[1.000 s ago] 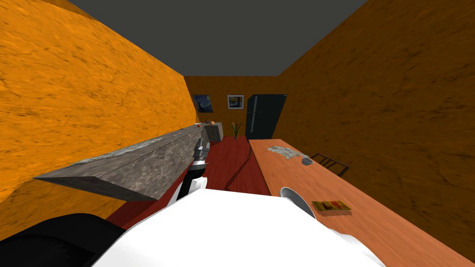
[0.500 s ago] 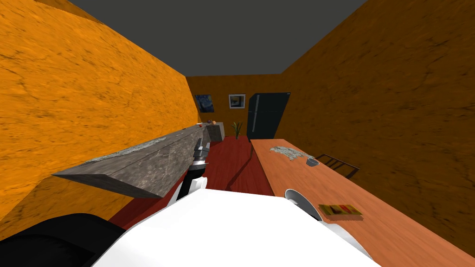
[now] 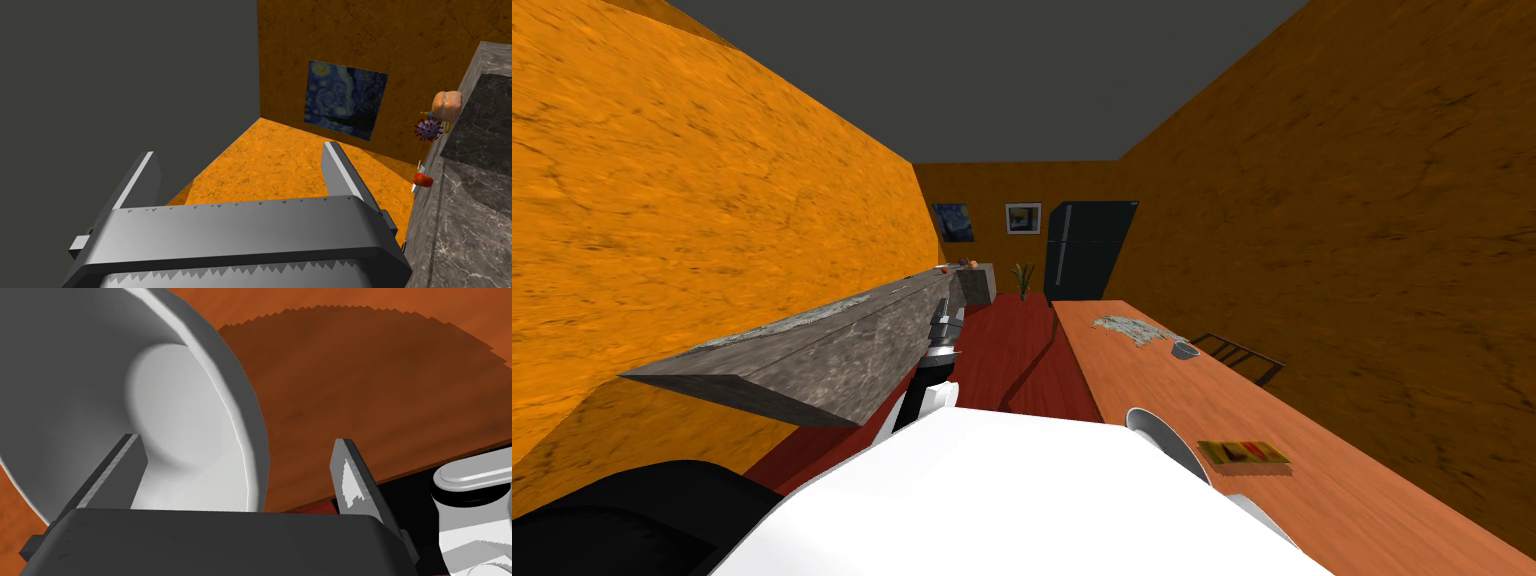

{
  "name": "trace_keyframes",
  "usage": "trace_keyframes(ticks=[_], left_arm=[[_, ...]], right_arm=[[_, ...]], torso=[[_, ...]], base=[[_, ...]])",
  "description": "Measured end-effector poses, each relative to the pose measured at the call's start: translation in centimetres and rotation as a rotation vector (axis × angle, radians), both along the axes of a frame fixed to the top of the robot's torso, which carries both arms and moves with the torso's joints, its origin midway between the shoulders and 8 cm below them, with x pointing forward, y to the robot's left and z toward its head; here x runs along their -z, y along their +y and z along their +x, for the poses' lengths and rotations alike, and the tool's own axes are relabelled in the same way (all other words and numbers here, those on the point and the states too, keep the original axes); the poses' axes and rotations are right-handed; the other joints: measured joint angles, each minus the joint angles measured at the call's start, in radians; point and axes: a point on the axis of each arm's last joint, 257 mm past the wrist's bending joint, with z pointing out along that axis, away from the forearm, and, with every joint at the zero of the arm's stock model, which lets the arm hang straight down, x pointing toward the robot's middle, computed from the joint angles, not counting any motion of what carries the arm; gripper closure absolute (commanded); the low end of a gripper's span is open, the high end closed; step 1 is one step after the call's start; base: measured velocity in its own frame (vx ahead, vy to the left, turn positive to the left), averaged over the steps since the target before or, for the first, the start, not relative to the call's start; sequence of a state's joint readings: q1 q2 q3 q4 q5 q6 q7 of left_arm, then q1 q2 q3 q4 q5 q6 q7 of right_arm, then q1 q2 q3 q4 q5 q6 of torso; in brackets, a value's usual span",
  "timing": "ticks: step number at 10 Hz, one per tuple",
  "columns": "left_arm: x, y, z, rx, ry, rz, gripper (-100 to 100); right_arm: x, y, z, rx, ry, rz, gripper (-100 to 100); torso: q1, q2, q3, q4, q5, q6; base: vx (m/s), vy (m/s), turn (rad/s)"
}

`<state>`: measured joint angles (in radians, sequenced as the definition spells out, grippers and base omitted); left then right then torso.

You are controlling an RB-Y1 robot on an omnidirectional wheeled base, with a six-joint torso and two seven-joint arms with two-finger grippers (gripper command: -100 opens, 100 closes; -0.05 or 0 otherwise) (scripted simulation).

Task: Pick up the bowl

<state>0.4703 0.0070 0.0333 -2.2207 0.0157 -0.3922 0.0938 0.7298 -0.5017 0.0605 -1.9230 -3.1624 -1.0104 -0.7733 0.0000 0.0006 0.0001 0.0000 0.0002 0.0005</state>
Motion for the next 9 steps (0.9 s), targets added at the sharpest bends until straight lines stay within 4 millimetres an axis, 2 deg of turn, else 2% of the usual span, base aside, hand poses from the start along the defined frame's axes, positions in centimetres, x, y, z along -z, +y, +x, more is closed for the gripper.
trace_keyframes(ticks=[2,4,5,7,9], left_arm=[[0.0,0.0,0.0,0.000,0.000,0.000,0],[0.0,0.0,0.0,0.000,0.000,0.000,0],[0.0,0.0,0.0,0.000,0.000,0.000,0],[0.0,0.0,0.0,0.000,0.000,0.000,0],[0.0,0.0,0.0,0.000,0.000,0.000,0]], right_arm=[[-0.6,-1.5,0.2,-0.024,0.005,-0.059,-100],[-0.7,-3.5,2.4,-0.141,0.004,-0.141,-100],[-0.6,-4.5,2.5,-0.180,0.026,-0.177,-100],[0.1,-6.5,1.2,-0.233,0.099,-0.244,-100],[-0.1,-7.9,0.1,-0.260,0.142,-0.301,-100]], torso=[[0.000,0.000,0.000,0.000,0.000,0.000],[0.007,0.003,0.002,0.001,0.002,0.000],[0.004,0.002,0.001,0.001,0.001,0.000],[0.000,0.000,0.000,0.000,0.000,0.000],[0.000,0.000,0.000,0.000,0.000,0.000]], base=[[-0.022,0.046,0.103],[-0.047,0.080,0.061],[-0.008,0.007,-0.013],[0.006,-0.013,0.003],[0.002,-0.004,0.000]])
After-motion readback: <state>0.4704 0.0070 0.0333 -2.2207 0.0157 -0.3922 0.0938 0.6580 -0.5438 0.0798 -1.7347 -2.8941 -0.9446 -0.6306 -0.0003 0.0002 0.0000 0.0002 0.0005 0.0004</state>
